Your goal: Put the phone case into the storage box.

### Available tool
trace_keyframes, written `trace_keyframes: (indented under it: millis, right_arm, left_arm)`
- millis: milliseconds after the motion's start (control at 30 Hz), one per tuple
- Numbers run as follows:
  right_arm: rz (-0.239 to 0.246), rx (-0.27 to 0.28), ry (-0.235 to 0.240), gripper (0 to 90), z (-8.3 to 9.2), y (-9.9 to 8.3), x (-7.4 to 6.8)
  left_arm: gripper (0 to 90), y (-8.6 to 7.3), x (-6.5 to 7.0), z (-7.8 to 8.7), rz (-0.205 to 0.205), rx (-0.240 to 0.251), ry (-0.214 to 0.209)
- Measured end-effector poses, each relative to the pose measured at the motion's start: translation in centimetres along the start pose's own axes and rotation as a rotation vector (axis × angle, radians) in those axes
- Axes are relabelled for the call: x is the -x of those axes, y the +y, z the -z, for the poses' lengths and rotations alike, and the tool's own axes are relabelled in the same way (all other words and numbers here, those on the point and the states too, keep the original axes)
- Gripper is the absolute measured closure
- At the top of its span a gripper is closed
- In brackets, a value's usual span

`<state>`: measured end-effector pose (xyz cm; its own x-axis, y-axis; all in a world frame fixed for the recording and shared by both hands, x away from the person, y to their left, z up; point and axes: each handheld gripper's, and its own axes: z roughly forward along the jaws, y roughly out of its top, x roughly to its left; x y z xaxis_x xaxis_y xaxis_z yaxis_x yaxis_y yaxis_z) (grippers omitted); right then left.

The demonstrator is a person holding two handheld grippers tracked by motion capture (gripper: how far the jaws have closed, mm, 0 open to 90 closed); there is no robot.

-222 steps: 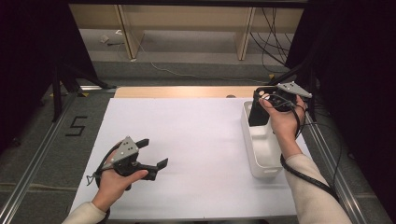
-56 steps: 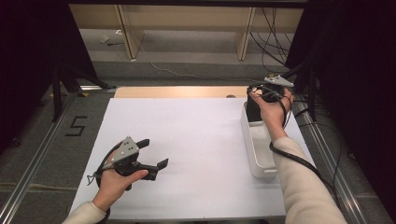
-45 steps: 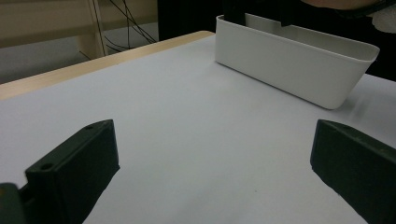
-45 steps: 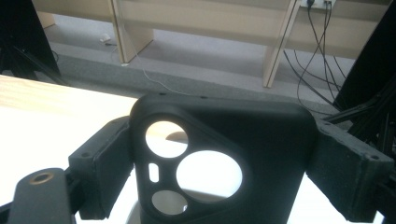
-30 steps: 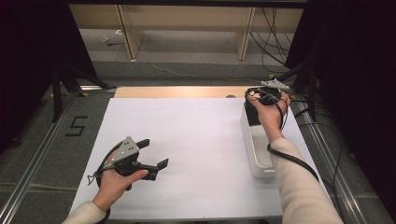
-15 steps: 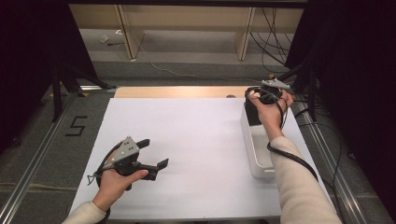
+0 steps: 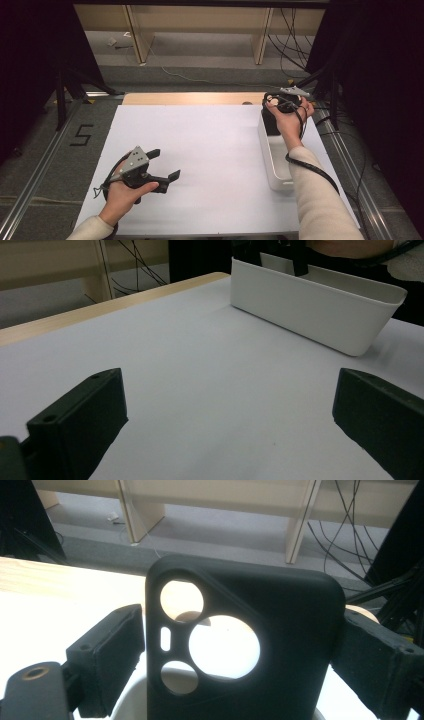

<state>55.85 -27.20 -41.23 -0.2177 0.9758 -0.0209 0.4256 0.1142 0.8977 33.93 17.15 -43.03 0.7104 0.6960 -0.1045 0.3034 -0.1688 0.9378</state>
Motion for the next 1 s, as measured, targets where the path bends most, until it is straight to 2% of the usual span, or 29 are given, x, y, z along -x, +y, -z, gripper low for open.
trace_keyframes:
  millis: [533, 1000]
  right_arm:
    - [-0.002, -0.002, -0.012, 3.6, 0.0, -0.1, 0.3]
    - [-0.001, 0.005, 0.017, 3.0, 1.8, -0.4, 0.4]
  left_arm:
    - [0.6, 0.0, 0.0, 0.0, 0.0, 0.001, 0.0]
    - [0.5, 0.0, 0.0, -0.1, -0.002, -0.002, 0.003]
